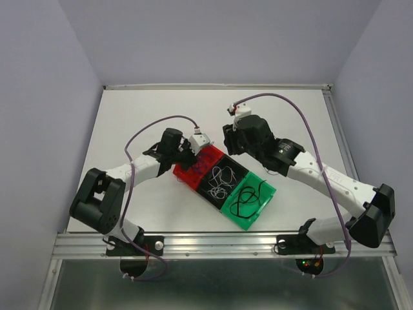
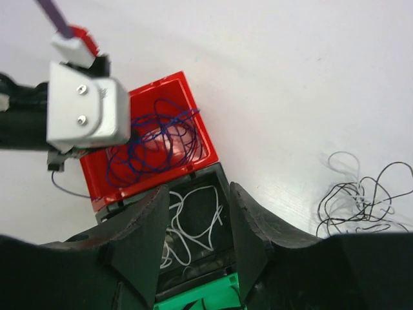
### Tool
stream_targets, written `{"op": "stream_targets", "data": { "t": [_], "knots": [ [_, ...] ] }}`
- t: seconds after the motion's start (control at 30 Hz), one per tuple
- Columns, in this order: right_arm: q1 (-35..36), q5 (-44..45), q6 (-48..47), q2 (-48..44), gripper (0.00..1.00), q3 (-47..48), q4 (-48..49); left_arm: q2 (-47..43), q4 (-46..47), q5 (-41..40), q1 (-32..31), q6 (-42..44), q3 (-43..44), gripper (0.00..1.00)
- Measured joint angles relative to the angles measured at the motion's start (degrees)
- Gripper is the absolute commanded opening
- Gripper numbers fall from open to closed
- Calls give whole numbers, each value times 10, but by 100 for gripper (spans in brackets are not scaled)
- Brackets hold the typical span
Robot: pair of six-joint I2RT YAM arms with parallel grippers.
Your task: Untangle the cables
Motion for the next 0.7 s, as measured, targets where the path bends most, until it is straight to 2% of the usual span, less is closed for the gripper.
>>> {"op": "stream_targets", "data": {
  "t": [0.2,0.53,0.6,0.7],
  "knots": [
    [0,53,3,1,42,-2,49,-35,12,-26,-14,3,-16,0],
    [0,68,23,22,38,-71,130,49,12,-72,-28,-5,5,0],
    [0,72,28,16,37,-97,151,60,10,-78,-28,-9,6,3],
    [-3,81,35,-11,37,-140,174,72,5,-83,-28,-13,9,18]
  ]
}}
